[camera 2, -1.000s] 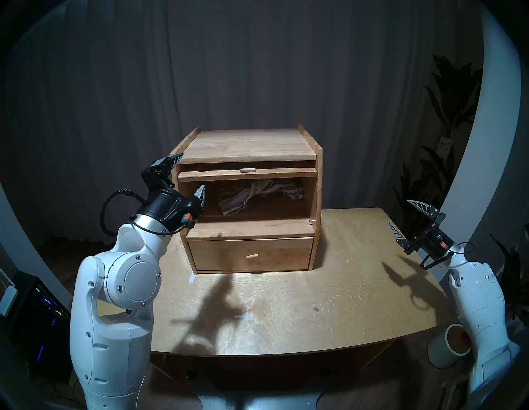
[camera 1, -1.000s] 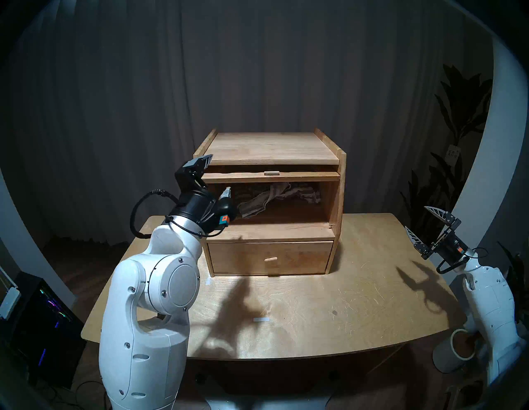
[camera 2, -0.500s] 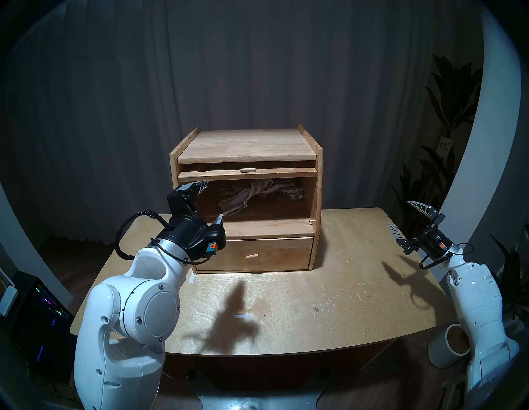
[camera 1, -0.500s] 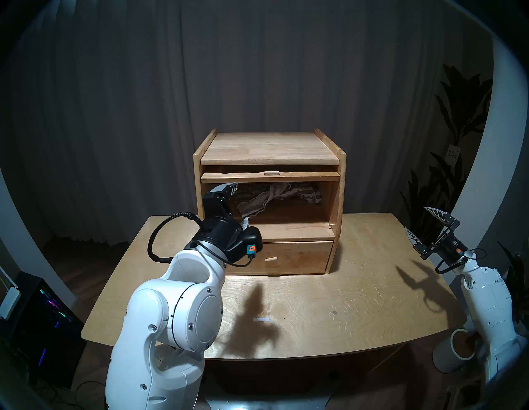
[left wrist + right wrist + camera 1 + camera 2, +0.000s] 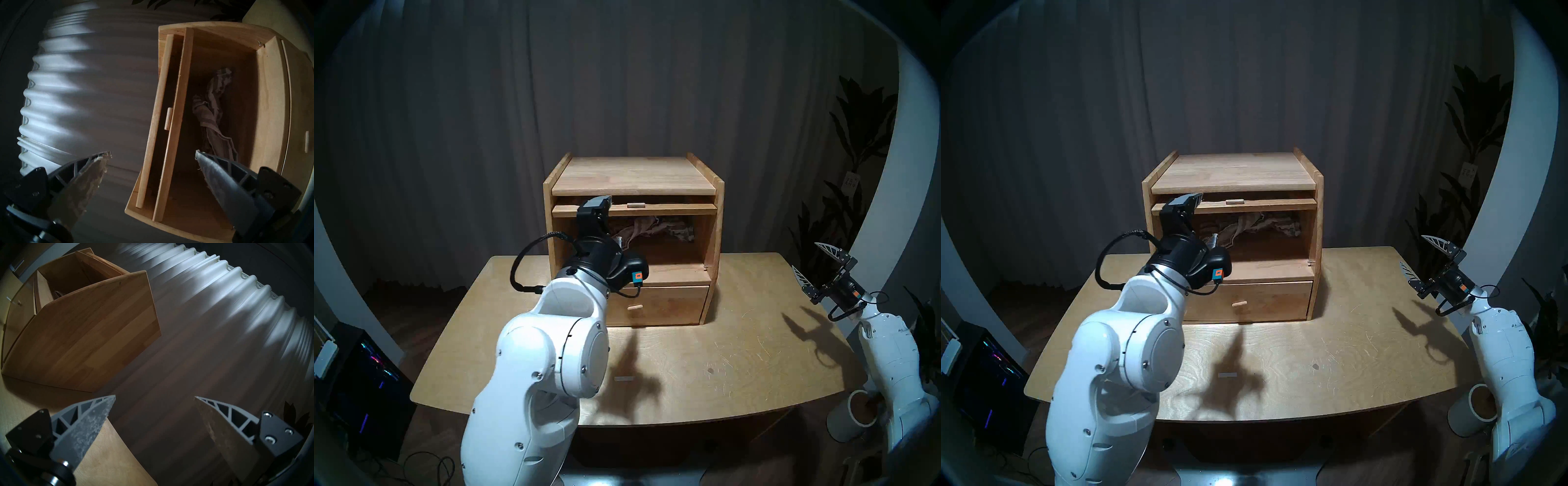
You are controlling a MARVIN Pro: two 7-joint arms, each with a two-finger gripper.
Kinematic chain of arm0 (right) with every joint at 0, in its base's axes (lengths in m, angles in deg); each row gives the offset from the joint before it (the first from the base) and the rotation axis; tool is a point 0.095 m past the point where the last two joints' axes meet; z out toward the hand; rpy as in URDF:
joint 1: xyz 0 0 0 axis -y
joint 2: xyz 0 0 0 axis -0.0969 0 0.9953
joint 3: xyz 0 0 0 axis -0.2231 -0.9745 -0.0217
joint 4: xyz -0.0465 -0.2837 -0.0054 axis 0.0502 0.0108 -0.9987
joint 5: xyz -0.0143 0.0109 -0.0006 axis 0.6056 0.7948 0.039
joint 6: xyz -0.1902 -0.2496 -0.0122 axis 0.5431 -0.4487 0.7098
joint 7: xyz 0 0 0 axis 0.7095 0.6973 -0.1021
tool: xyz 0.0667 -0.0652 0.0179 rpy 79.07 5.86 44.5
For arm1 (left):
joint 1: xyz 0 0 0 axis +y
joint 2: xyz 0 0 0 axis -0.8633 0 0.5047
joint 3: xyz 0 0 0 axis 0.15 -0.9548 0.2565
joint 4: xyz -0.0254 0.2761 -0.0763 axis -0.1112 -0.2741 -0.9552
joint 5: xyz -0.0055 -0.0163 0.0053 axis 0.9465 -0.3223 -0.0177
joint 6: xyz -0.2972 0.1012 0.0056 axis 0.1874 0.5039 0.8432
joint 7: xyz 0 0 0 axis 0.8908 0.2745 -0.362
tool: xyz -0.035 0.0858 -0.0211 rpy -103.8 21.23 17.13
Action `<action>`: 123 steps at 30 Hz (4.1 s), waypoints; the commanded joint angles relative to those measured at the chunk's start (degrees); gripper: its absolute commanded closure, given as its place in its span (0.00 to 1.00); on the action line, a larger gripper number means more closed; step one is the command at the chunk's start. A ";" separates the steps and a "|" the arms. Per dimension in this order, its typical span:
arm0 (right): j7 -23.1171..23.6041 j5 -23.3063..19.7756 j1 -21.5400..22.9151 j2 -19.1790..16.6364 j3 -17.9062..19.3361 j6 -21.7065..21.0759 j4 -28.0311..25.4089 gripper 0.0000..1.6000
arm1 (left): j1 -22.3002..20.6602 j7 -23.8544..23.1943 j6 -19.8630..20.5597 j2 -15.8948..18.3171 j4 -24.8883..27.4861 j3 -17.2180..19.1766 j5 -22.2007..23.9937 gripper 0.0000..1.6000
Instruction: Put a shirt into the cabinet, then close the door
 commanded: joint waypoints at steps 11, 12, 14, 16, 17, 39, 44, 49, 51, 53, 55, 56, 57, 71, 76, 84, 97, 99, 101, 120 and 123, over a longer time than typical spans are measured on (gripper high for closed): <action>1.54 -0.95 3.03 0.25 0.06 0.30 0.93 0.00 | -12.31 2.75 7.59 -4.94 -11.90 -2.63 -7.22 0.00; 1.63 -0.99 3.10 0.27 0.06 0.30 0.99 0.00 | -12.65 2.74 8.02 -5.20 -12.59 -2.48 -7.63 0.00; 1.95 -1.12 3.34 0.35 0.08 0.30 1.20 0.00 | -13.73 2.78 9.44 -5.86 -14.40 -2.30 -8.66 0.00; 2.31 -1.28 3.59 0.42 0.10 0.30 1.43 0.00 | -14.72 2.68 10.86 -6.43 -16.06 -2.16 -9.82 0.00; 2.44 -1.34 3.69 0.45 0.11 0.30 1.52 0.00 | -15.19 2.60 11.51 -6.68 -16.75 -2.10 -10.24 0.00; 8.46 -4.30 6.11 1.40 1.04 0.30 3.94 0.00 | -9.84 -6.35 24.59 -2.17 -13.78 -6.62 -17.62 0.00; 9.85 -4.98 6.49 1.63 1.38 0.30 4.35 0.00 | -11.47 -7.75 24.95 -2.32 -11.43 -8.26 -18.48 0.00; 11.22 -5.65 6.83 1.88 1.78 0.30 4.71 0.00 | -11.05 -9.70 24.75 -0.62 -7.09 -10.62 -18.66 0.00; 11.75 -5.93 6.97 1.97 1.94 0.30 4.85 0.00 | -10.82 -10.33 24.71 0.05 -6.01 -11.32 -18.94 0.00; 12.86 -6.52 7.27 2.19 2.30 0.30 5.14 0.00 | -10.85 -10.83 24.23 0.60 -6.01 -11.99 -19.86 0.00; 13.67 -6.94 7.47 2.35 2.57 0.30 5.35 0.00 | -11.48 -11.18 23.81 0.06 -7.73 -11.61 -20.49 0.00; 14.09 -7.14 7.56 2.43 2.72 0.30 5.45 0.00 | -12.33 -11.19 23.51 0.19 -8.70 -11.44 -20.49 0.00; 14.42 -7.31 7.63 2.50 2.83 0.30 5.53 0.00 | -12.98 -11.41 23.37 0.05 -9.57 -11.17 -20.50 0.00; 16.21 -8.47 8.16 3.10 3.71 0.30 6.14 0.00 | -21.53 -10.21 20.35 -3.20 -18.85 -8.31 -18.97 0.00; 16.77 -8.89 8.32 3.27 3.96 0.30 6.33 0.00 | -21.78 -10.00 19.99 -3.49 -20.38 -7.63 -18.26 0.00; 17.46 -9.40 8.53 3.48 4.30 0.30 6.58 0.00 | -20.44 -9.35 19.62 -2.99 -21.92 -6.51 -15.85 0.00; 17.74 -9.81 8.67 3.59 4.42 0.30 6.78 0.00 | -20.33 -6.51 17.93 -1.84 -25.01 -4.08 -11.63 0.00; 17.74 -9.85 8.68 3.59 4.42 0.30 6.80 0.00 | -20.44 -5.73 17.50 -1.83 -26.04 -3.92 -10.79 0.00; 17.70 -9.87 8.69 3.59 4.40 0.30 6.82 0.00 | -20.71 -4.67 16.97 -1.83 -27.06 -3.85 -9.95 0.00; 17.69 -10.01 8.75 3.57 4.32 0.30 6.91 0.00 | -26.72 3.14 12.98 -3.95 -34.78 -0.42 -3.04 0.24; 17.92 -10.10 8.78 3.59 4.38 0.30 6.94 0.00 | -26.19 3.76 12.57 -4.14 -34.33 0.32 -1.86 1.00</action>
